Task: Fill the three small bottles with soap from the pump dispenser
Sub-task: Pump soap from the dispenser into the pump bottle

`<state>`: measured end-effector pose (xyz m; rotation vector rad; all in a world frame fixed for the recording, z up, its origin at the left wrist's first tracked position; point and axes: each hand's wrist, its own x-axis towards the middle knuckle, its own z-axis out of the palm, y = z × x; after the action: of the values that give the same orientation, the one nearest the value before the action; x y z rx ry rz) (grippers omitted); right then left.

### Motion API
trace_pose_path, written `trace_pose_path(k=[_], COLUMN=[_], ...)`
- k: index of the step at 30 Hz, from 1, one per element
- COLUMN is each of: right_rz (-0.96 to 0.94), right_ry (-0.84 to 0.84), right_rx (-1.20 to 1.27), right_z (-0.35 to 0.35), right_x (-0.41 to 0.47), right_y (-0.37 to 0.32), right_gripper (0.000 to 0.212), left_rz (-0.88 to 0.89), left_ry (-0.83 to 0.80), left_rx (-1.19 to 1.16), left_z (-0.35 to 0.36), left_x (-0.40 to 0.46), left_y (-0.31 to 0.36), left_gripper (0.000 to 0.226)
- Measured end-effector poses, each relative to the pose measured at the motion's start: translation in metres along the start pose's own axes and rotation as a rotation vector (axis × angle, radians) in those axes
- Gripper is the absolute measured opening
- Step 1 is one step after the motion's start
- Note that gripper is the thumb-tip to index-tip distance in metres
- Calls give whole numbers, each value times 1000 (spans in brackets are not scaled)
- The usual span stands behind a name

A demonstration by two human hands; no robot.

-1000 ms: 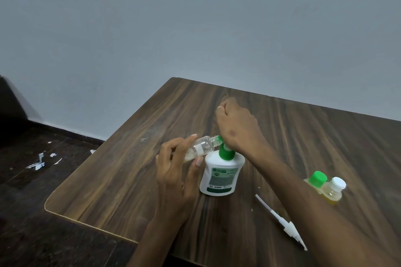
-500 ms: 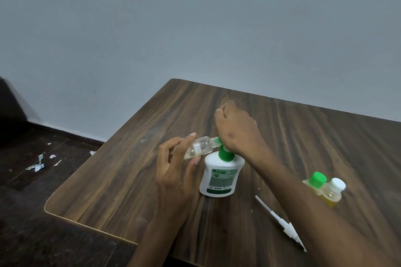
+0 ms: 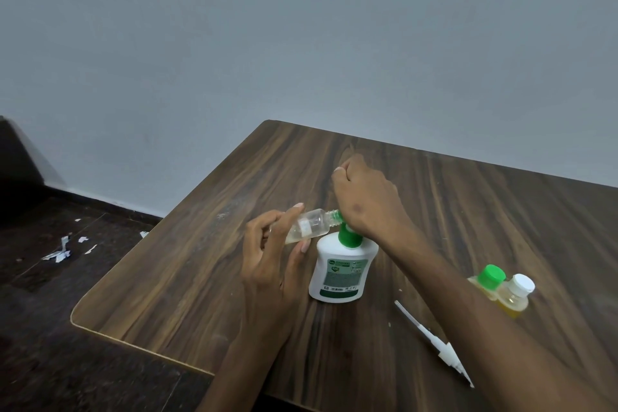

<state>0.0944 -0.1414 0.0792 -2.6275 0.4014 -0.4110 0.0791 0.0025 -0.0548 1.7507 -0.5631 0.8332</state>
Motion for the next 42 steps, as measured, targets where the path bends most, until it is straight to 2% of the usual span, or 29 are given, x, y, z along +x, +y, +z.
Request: trace_pose_path(k=[4,15,19,23,27,39,42], right_rz=[-28,-3,-43,-1,-56,-9,-47], right_ry=[36,-1,46,-7,40,-19,12], right_rx=[8,5,-7,-7,-18,-9,-18], right_z=[-2,0,-3,-1,-4,1,-3], right_x=[1,2,2,0,3,1,1], right_y=[1,2,0,1,0,2,0], right_gripper=[27,29,28,29,28,29,30], left_rz=[-3,6,-4,11,6,0,1], left_ry=[-10,3,-2,6,1,-4,-5], left_rx=[-17,2,-9,5,-2,1,-6], left_z=[-1,-1,-1,-1,-1,-2,-2], left_x=[1,1,0,2,2,2,2], left_y=[2,2,3,3,3,3,5], left_gripper=[41,40,41,40,40,40,40])
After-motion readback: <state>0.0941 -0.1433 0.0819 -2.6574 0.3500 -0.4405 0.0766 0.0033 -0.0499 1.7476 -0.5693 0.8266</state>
